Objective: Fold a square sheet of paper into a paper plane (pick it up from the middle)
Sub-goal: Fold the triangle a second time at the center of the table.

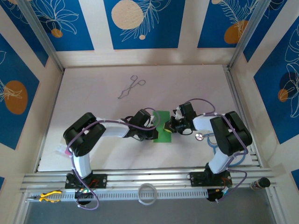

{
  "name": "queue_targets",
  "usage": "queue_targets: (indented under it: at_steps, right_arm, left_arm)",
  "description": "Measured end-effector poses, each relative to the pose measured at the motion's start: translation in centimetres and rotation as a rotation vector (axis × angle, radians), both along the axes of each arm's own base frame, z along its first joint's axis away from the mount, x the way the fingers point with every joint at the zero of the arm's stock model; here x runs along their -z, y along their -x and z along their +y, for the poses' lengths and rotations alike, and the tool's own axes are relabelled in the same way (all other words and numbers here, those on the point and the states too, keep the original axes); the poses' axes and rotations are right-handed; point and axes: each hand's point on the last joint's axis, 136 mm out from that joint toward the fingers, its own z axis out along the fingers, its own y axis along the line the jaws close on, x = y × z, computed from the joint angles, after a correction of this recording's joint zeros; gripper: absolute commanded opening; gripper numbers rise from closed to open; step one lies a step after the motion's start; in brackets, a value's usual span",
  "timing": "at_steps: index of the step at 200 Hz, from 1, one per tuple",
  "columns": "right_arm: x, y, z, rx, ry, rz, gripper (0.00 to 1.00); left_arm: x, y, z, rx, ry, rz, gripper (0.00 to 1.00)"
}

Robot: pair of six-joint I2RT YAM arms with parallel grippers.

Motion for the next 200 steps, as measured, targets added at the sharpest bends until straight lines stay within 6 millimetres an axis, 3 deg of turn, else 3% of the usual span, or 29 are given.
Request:
queue_targets:
  at_steps: [40, 91, 130, 164, 200]
  right_arm:
    - [0.0, -1.7, -2.2, 0.073, -0.009, -0.029, 0.01]
    - [-0.2, -2.2, -2.9, 0.090, -0.028, -0.061, 0.03]
    - [-3.7, -2.2, -2.8, 0.090, -0.042, -0.152, 0.08]
    - [-6.2, -0.8, -2.1, 0.068, -0.038, -0.191, 0.15]
    - [-4.5, 2.5, -1.5, 0.057, 0.038, -0.102, 0.26]
  left_arm:
    - [0.0, 0.0, 0.0, -0.005, 0.009, -0.002, 0.00]
    - [0.0, 0.0, -0.1, -0.016, 0.017, 0.003, 0.00]
    - [-0.1, 0.0, -0.3, -0.030, 0.025, 0.011, 0.00]
    - [-0.3, 0.1, 0.0, -0.042, -0.003, 0.002, 0.08]
    - [-2.4, -1.4, -0.6, -0.018, -0.030, -0.062, 0.10]
